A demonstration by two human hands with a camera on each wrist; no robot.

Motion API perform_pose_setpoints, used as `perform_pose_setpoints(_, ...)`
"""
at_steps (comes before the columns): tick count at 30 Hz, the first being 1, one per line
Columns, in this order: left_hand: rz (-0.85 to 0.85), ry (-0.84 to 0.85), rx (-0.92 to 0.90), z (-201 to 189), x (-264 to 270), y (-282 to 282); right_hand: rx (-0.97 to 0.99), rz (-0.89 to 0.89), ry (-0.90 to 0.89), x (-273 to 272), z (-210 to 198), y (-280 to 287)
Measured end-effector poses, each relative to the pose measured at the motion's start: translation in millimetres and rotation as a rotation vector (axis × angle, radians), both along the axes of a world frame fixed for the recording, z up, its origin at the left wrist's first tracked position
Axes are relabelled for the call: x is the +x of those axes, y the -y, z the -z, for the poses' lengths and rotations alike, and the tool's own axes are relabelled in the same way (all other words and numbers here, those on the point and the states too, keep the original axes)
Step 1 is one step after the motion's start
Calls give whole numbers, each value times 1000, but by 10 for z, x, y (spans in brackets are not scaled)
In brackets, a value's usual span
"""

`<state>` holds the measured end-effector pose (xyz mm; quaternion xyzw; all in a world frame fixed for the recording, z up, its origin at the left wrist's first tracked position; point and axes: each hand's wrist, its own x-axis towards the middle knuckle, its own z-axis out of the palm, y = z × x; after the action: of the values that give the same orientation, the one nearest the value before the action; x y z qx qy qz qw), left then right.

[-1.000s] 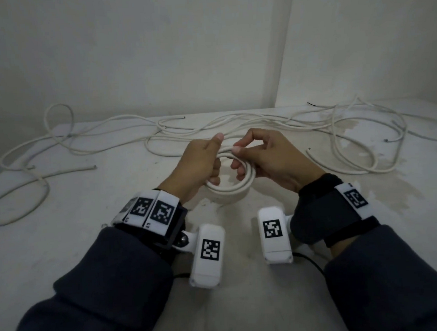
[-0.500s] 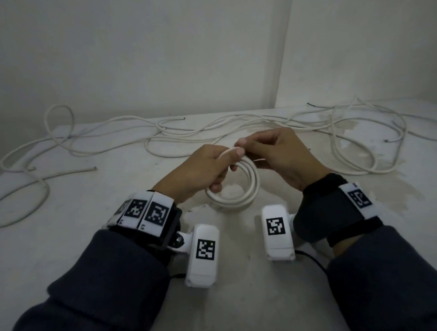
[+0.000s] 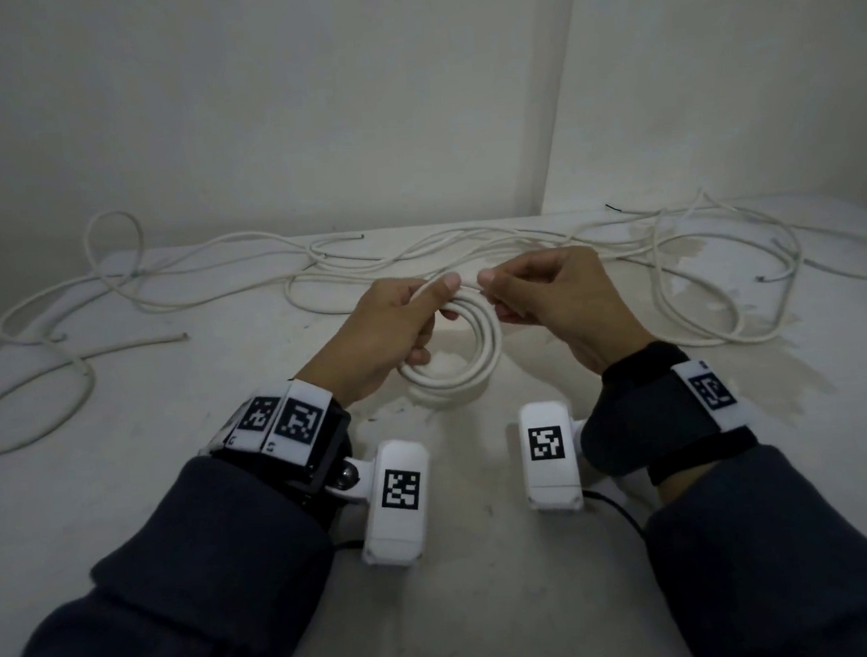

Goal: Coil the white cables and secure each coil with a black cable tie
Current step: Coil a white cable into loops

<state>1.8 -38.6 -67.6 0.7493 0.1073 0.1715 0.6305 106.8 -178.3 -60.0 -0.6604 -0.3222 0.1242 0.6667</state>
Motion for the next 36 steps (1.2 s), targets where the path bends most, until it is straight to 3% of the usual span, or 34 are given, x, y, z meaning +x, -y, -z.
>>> perform_pose_setpoints(3, -55, 33, -36, 25, 20, 4, -68, -22, 25, -13, 10, -27)
perform_pose_setpoints(8, -214, 55, -16, 88, 58, -27, -166, -240, -173, -97, 1, -54)
perform_pose_setpoints(11, -251, 79, -14, 95, 78, -25, -94, -227, -137, -147, 21, -98)
perform_pose_setpoints(14, -152, 76, -69, 45, 67, 32, -20, -134, -112, -75, 23, -68)
perform_pose_setpoints(21, 126, -175, -232, -51, 24, 186, -314, -202, -10, 21, -52, 219)
perform_pose_setpoints(25, 254, -375, -459, -141, 127, 346, -401, -260, 59, 77, -194, 396)
perform_pose_setpoints(29, 346, -499, -378, -250, 224, 546, -446, -298, 70, 145, -278, 629)
perform_pose_setpoints(36, 362, -356, -350, -296, 559, 1061, -380, -182, -49, 337, -373, 1195)
